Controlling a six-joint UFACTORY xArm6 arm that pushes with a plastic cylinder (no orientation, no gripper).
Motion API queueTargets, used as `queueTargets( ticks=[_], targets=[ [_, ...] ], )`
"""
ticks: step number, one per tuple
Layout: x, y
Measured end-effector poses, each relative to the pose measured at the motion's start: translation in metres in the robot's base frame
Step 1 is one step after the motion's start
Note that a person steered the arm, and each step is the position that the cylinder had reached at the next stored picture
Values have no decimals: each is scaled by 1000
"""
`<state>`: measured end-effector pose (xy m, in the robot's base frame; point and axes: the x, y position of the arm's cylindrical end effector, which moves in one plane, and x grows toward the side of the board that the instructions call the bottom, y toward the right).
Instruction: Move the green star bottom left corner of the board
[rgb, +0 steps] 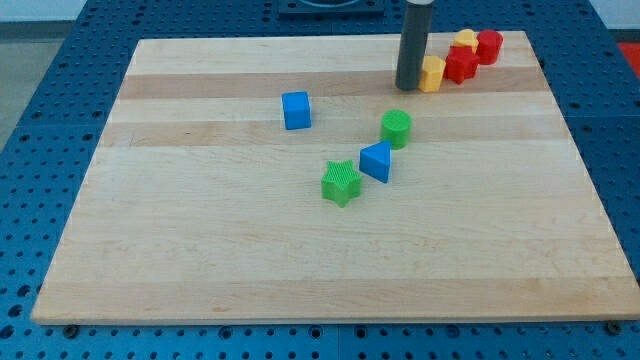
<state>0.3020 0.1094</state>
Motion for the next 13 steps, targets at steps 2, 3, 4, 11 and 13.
queueTargets(
  ticks=[2, 3, 4, 11, 13],
  targets=[
    [1, 17],
    [38, 2],
    [104, -28],
    [194, -111],
    [192, -100]
  ],
)
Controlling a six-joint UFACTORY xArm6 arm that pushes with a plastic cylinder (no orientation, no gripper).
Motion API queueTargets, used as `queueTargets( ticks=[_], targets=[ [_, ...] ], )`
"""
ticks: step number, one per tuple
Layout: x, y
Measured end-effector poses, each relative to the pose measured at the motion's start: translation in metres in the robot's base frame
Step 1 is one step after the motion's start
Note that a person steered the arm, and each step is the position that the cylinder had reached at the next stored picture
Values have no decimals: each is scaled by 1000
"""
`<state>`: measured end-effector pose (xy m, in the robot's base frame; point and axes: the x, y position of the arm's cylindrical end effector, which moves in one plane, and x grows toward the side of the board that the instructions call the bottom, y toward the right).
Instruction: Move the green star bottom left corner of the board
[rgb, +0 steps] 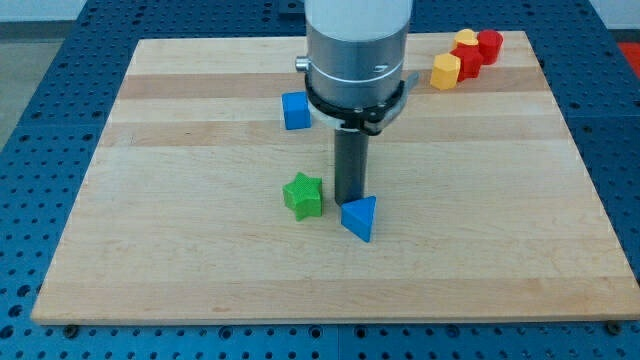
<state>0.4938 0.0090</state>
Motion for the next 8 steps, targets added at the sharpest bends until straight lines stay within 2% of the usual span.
queueTargets(
  ticks=[4, 5, 6, 7, 8],
  targets=[
    [-6, -162],
    [-6, -196],
    [-6, -203],
    [8, -231],
    [41, -242]
  ],
)
